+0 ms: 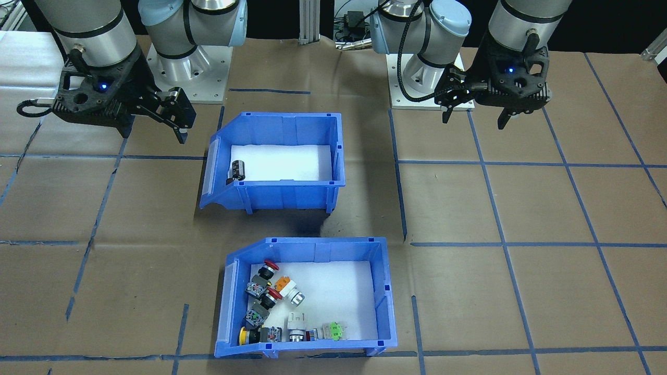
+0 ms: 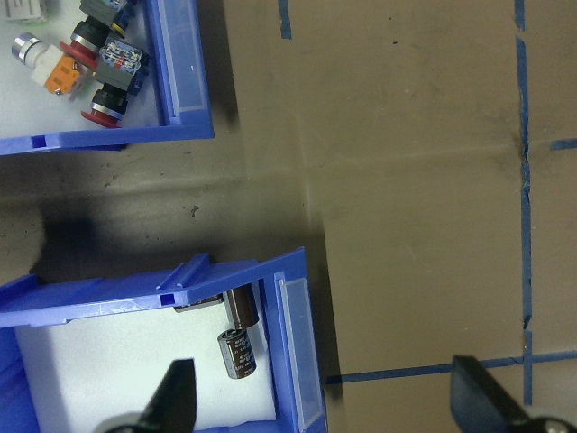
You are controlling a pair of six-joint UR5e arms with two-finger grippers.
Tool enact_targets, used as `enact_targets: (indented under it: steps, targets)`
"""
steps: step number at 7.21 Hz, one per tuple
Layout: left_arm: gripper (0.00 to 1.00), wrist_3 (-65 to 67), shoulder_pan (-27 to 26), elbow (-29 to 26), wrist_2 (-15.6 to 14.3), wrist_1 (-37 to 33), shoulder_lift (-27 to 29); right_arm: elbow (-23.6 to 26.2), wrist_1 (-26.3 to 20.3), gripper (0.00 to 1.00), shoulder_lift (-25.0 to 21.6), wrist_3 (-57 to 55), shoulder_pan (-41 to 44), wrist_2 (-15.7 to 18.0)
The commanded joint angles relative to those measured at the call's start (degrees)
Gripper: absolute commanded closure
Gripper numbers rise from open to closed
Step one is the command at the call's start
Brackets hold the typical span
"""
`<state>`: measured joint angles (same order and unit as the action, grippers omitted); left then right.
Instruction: Place button box in front
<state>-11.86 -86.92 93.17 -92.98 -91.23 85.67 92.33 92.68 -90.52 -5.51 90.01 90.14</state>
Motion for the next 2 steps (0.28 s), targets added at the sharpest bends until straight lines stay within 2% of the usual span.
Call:
enact_targets:
  steps: [1, 2]
  targets:
    - [0.01, 0.09, 0.0, 0.17, -0.1, 0.0, -0.06, 0.13, -0.13, 0.0, -0.01, 0.06, -0.01, 0.04]
    - [0.01, 0.0, 0.0, 0.08, -0.1, 0.0, -0.24, 0.13, -0.22, 0.0, -0.01, 0.15, -0.01, 0.12]
